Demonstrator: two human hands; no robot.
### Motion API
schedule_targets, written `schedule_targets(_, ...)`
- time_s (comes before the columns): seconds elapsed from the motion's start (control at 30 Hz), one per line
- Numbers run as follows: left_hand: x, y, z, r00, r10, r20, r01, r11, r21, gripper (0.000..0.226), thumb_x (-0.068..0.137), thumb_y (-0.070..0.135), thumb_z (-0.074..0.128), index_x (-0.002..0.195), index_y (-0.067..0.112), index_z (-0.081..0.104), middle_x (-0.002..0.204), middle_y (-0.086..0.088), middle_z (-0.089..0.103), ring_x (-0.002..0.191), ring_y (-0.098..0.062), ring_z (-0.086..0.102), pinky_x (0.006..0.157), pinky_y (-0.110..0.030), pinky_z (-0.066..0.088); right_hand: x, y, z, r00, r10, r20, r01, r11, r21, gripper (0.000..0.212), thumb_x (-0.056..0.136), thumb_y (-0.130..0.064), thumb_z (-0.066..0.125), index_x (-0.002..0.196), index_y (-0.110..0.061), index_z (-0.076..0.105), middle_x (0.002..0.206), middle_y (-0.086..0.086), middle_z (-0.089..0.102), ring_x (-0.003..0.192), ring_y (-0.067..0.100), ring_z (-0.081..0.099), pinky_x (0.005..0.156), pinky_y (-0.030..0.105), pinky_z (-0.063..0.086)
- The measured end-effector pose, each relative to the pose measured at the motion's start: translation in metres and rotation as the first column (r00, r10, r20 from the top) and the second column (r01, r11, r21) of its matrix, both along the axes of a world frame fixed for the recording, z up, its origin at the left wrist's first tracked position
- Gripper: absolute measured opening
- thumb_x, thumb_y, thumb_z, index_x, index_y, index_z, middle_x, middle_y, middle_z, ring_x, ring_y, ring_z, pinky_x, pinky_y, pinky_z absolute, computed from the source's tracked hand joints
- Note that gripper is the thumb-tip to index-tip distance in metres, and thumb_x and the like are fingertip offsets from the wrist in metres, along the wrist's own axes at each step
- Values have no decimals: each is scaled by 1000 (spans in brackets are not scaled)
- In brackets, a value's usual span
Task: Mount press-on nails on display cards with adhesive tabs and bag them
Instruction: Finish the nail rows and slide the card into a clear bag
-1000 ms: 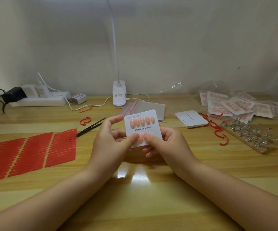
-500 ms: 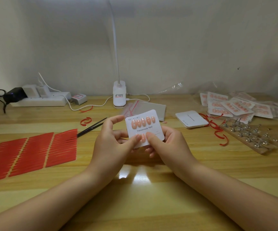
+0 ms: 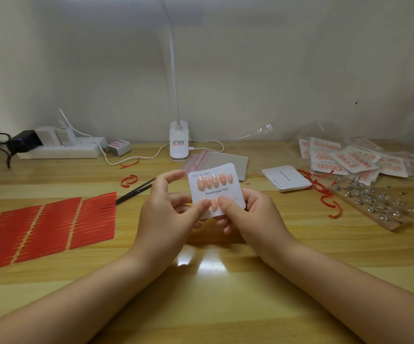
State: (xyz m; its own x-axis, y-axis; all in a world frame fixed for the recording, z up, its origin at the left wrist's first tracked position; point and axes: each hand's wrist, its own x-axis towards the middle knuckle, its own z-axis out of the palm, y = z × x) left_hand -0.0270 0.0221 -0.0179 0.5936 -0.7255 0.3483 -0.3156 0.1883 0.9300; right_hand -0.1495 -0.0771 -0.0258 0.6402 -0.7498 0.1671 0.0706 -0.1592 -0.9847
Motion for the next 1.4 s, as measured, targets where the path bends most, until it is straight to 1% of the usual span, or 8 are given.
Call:
schedule_targets(0.2,8,-1,4,999,23,22,-23,1000,10,51,81,9,76,114,34,46,86,8,75,68,-14,72,53,-22,55,-1,-9,6,996,-59,-69,57,998,-37,41,80,-54,67,103,-21,62,83,3,73,68,8,66,59,24,50)
schedule_targets(0.3,10,2,3,962,45,270,-100,977,191,44,85,18,73,113,33,43,94,5,72,70,-6,69,58,-22,55,-5,-23,8,958,-258,-128,233,955,-181,57,77,-69,60,109,-23,52,90,8,66,78,16,64,72,35,51)
schedule_targets(0.43,4,5,2,646,-30,763,-411,828,381,45,91,48,54,125,35,27,107,9,68,86,-19,66,69,-34,52,-9,-36,4,918,-367,-152,297,887,-353,34,90,-51,55,107,-22,50,72,-5,53,65,7,51,65,30,46)
schedule_targets(0.53,4,4,1,541,-83,837,-522,747,411,48,91,58,46,125,33,22,110,9,66,93,-23,64,64,-31,45,-8,-39,-1,904,-371,-211,254,865,-432,19,92,-43,57,98,-25,53,69,-6,53,63,6,50,63,32,46)
schedule_targets(0.73,14,-1,-2,635,-24,772,-444,806,391,32,92,52,49,113,29,40,113,8,55,101,-14,48,74,-29,36,-10,-42,-3,867,-402,-293,187,809,-557,15,92,-31,56,82,-21,60,68,2,59,61,12,50,57,33,43)
schedule_targets(0.97,42,-13,-12,888,-90,450,-158,861,483,53,96,31,56,143,24,34,137,6,54,132,-14,44,109,-43,38,-5,-45,-5,800,-392,-454,26,780,-626,17,94,-30,51,102,-32,66,63,-9,54,60,6,49,50,24,33)
schedule_targets(1.17,40,-13,-15,850,-68,522,-156,914,373,55,86,28,72,133,26,44,97,19,62,104,-11,57,95,-38,48,-4,-49,-7,795,-442,-416,49,729,-683,27,99,-27,47,117,-31,67,73,-17,61,53,-2,39,48,19,24)
schedule_targets(1.4,29,-10,-11,773,-46,633,-150,956,253,56,79,28,76,128,26,47,91,16,63,93,-9,58,84,-33,48,-2,-52,-6,790,-437,-430,28,727,-686,22,95,-36,54,108,-33,72,75,-17,65,72,5,56,60,24,45)
